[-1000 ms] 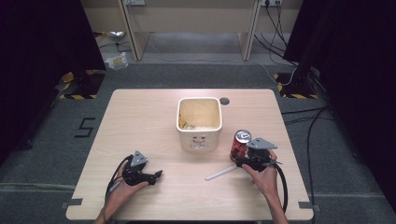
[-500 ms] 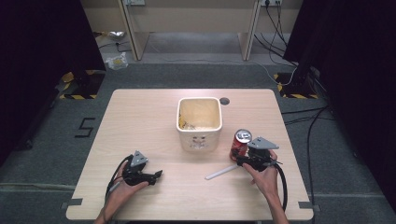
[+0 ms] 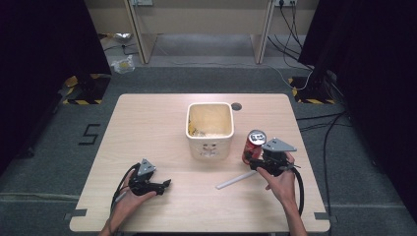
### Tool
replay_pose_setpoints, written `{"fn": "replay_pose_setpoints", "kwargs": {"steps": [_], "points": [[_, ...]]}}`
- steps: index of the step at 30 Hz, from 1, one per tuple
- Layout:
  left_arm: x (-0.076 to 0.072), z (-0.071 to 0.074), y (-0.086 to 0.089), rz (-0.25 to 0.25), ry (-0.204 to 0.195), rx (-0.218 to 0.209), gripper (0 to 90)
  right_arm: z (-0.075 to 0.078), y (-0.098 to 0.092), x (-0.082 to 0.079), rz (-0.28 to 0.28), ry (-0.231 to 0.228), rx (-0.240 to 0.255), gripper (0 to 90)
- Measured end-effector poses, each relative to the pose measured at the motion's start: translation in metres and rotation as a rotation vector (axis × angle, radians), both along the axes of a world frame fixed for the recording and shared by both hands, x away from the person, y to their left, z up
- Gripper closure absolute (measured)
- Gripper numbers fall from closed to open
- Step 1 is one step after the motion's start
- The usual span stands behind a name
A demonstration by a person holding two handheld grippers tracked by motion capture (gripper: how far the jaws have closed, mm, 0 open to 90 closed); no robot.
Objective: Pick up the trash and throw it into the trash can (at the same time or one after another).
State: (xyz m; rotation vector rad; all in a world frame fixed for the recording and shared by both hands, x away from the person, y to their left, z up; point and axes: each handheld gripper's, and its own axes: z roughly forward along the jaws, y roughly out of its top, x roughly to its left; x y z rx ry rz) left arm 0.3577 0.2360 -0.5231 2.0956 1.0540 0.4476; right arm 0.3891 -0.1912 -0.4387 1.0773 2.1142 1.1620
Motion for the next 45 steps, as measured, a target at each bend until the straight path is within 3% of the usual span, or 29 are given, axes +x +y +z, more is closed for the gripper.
{"fn": "replay_pose_setpoints", "kwargs": {"steps": [29,45], "points": [[0.000,0.000,0.000,0.001,0.000,-0.001,14.1,0.052,-0.005,-0.002,-0.007,-0.046,0.026,33.7],[0.001,0.000,0.000,-0.001,0.000,-0.002,14.1,0.079,-0.003,0.011,-0.005,-0.056,0.022,33.8]]}}
